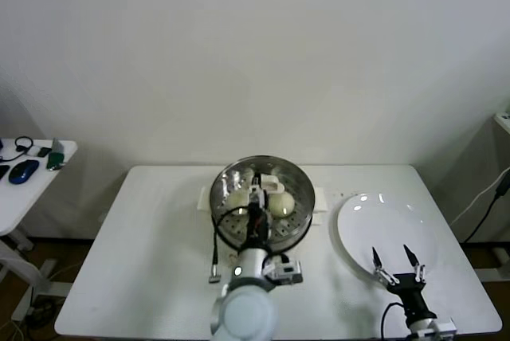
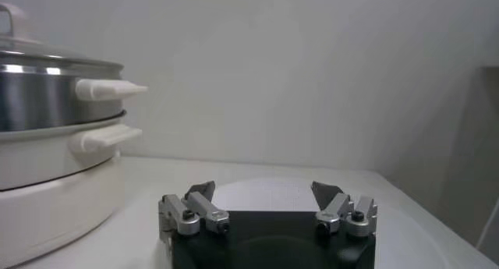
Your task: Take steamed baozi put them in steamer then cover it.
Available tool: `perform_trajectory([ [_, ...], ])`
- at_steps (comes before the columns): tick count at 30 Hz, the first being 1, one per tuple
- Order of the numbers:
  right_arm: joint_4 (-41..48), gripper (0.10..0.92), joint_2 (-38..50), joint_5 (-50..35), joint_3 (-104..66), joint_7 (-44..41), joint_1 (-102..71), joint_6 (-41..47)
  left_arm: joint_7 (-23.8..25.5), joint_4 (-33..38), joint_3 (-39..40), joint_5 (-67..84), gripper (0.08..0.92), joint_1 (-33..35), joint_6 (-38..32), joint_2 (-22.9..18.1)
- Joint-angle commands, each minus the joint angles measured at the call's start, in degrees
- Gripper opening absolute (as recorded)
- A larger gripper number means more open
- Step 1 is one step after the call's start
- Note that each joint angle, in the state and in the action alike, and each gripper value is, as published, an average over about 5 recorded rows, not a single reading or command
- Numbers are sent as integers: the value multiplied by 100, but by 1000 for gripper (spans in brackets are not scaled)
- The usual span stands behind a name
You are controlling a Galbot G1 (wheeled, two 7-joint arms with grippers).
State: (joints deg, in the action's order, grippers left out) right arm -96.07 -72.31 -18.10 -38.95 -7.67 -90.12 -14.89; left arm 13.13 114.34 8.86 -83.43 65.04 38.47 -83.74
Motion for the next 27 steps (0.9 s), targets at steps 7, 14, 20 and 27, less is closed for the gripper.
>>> perform_trajectory([
  [7,-334,823,33,-368,45,528,29,197,-2177,1323,-3093,6100,819,1078,-1930,1301],
  [14,-232,823,-20,-242,52,614,29,99,-2294,1020,-4938,8995,823,1812,-3360,1283],
  [20,-138,823,-63,-197,83,655,21,51,-2271,218,-4980,9382,823,2288,-4224,1076],
  [27,-92,823,-131,-178,128,669,9,24,-2276,-791,-4743,9437,823,2386,-4716,878],
])
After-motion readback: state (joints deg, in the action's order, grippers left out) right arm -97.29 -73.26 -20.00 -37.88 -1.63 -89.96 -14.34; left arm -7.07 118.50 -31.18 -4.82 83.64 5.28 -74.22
